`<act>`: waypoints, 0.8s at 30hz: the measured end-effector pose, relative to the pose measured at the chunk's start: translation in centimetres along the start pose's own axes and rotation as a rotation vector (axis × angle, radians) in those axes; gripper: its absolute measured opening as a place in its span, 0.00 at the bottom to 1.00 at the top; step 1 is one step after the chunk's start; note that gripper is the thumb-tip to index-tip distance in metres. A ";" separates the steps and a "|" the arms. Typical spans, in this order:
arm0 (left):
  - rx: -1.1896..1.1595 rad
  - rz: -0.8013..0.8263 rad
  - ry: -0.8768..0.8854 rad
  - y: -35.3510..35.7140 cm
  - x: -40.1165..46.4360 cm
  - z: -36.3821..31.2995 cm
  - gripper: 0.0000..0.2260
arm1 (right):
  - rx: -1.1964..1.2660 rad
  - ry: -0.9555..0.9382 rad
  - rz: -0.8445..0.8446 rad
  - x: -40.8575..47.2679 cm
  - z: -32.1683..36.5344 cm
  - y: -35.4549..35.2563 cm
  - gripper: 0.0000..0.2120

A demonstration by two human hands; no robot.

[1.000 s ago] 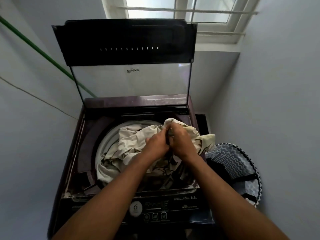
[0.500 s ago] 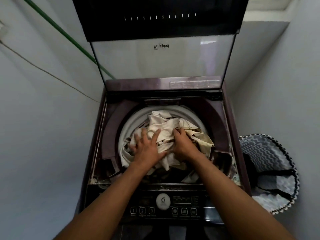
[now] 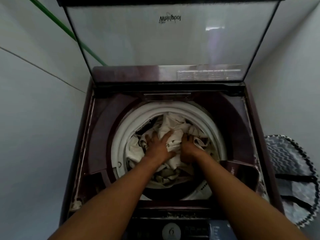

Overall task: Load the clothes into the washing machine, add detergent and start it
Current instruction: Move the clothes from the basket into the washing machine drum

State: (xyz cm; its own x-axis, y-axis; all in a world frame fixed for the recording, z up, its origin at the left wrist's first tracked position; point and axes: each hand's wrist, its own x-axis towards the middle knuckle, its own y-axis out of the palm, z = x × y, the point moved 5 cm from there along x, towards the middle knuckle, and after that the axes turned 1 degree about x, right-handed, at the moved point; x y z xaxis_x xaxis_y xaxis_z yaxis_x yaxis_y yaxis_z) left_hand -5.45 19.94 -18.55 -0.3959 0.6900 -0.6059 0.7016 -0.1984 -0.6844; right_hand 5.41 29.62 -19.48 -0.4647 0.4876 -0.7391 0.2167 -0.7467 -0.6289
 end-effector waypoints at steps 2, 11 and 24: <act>0.003 0.029 0.000 0.5 1.4 -0.2 0.41 | -0.001 0.048 0.019 1.1 -0.2 0.6 0.49; 0.108 0.027 -0.010 3.6 4.5 -0.5 0.46 | 0.060 0.135 0.210 5.2 -0.9 3.2 0.55; -0.103 0.069 0.093 0.5 4.9 0.3 0.36 | -0.368 0.229 -0.085 1.8 3.7 -0.2 0.40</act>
State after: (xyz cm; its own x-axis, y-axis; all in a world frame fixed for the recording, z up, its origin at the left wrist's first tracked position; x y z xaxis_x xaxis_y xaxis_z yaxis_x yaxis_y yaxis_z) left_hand -7.17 22.99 -21.97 -0.2911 0.7398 -0.6066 0.7841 -0.1787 -0.5943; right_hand 1.32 28.94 -19.83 -0.3008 0.6587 -0.6897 0.4968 -0.5091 -0.7028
